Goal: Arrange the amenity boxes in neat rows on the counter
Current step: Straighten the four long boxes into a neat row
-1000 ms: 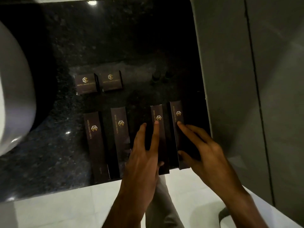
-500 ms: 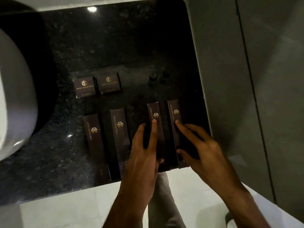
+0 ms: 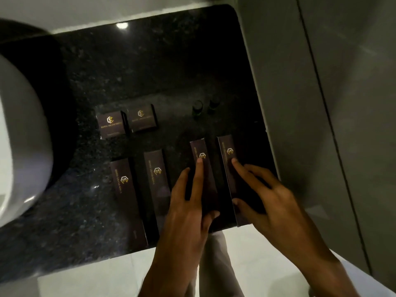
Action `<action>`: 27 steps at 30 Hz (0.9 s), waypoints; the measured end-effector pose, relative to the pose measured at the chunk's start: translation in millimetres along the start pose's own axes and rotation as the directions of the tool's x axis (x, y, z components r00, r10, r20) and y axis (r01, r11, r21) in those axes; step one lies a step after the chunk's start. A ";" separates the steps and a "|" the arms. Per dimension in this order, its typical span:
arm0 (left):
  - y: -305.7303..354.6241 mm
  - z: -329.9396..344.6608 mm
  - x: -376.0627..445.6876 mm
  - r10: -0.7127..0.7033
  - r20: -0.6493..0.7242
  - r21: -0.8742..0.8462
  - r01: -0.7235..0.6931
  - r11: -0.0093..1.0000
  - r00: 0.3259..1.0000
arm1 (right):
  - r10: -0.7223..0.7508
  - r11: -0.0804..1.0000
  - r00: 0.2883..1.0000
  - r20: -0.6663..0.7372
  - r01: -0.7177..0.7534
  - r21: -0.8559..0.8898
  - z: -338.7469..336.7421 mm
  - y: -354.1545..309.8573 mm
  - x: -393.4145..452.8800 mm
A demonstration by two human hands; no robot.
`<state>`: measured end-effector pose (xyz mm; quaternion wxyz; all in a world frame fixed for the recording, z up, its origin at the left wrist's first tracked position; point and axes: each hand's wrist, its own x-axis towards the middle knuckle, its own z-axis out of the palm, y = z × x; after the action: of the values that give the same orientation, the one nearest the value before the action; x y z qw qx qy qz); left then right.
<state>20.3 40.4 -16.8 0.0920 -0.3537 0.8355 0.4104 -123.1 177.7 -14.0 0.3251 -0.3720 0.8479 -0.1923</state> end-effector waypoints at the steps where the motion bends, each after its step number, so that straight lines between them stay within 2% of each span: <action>1: 0.4 -4.4 0.6 0.003 -0.025 -0.030 -0.004 1.000 1.000 | 0.006 0.999 0.998 -0.055 -0.004 0.044 -4.0 -2.5 0.7; 4: 2.4 -23.4 18.1 -0.002 -0.206 -0.068 -0.013 0.998 0.979 | 0.019 0.991 0.952 -0.306 0.021 0.129 -19.9 -11.2 24.0; 7: 9.6 -45.9 59.9 0.036 -0.361 -0.008 -0.042 0.999 0.932 | 0.005 0.980 0.910 -0.414 0.077 0.182 -35.0 -19.9 74.5; 9: 15.0 -56.1 92.3 0.070 -0.382 0.050 -0.055 0.997 0.921 | 0.039 0.969 0.925 -0.379 0.058 0.239 -40.6 -23.4 112.3; 14: 20.1 -55.3 150.1 0.039 -0.234 0.071 -0.023 0.997 0.971 | -0.008 0.989 0.966 -0.260 0.046 0.143 -32.4 -25.3 167.5; 20: 11.7 -49.9 170.1 0.056 -0.353 0.065 -0.035 0.997 0.934 | -0.026 0.994 0.950 -0.310 0.057 0.092 -19.4 -29.3 179.9; 27: 4.1 -48.3 172.7 0.056 -0.372 0.033 -0.047 0.998 0.926 | -0.047 0.993 0.941 -0.336 0.082 0.089 -15.7 -32.4 183.4</action>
<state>-102.4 -83.2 -59.7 -0.0750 -0.4022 0.8515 0.3280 -211.5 19.4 -59.3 0.1890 -0.3447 0.8671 -0.3060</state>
